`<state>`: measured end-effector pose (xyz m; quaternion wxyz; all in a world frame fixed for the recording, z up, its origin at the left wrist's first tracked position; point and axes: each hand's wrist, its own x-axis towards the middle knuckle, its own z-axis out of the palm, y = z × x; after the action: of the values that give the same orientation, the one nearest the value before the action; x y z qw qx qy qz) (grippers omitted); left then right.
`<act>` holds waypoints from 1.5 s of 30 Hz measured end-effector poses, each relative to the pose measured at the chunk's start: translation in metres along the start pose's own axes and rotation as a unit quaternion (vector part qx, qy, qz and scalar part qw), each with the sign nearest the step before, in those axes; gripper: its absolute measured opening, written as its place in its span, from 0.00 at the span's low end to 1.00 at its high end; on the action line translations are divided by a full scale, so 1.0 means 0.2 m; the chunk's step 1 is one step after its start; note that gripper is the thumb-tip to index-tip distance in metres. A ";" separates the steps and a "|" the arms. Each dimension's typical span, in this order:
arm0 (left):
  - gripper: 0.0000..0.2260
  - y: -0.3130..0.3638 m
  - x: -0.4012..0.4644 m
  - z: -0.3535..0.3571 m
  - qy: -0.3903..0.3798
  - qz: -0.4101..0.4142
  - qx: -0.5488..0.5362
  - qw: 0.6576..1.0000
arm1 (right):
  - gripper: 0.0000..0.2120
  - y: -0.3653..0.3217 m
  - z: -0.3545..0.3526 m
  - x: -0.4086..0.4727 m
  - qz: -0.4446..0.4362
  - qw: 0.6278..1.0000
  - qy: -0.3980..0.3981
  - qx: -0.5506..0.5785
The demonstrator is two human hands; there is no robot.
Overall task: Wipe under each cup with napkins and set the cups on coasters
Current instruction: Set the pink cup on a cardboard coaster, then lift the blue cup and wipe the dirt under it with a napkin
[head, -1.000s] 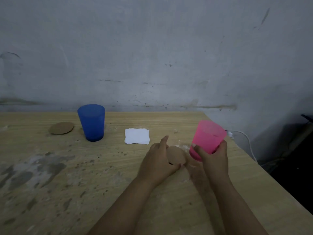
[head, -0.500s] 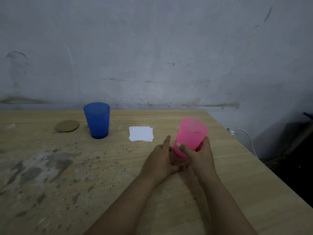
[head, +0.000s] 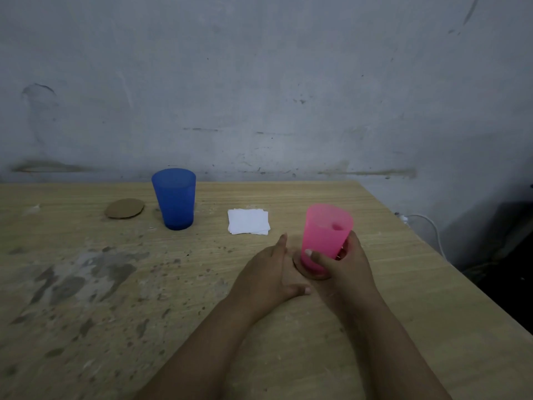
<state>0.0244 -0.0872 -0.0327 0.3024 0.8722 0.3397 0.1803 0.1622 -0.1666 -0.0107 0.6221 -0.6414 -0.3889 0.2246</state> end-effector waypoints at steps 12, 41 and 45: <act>0.43 0.01 -0.06 0.00 0.022 0.004 0.065 0.998 | 0.30 0.03 -0.01 -0.01 -0.006 1.000 -0.004 -0.015; 0.22 -0.11 -0.39 -0.31 0.087 0.006 -0.019 0.996 | 0.13 -0.16 0.38 -0.35 -0.054 0.982 -0.056 -0.175; 0.21 -0.19 -0.36 -0.38 0.098 -0.007 -0.014 0.995 | 0.12 -0.19 0.51 -0.24 -0.043 0.982 -0.065 -0.173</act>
<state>-0.0842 -0.0856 -0.0088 0.2808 0.8437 0.3712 0.2676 0.0467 -0.1443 0.0043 0.4846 -0.7059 -0.4886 0.1678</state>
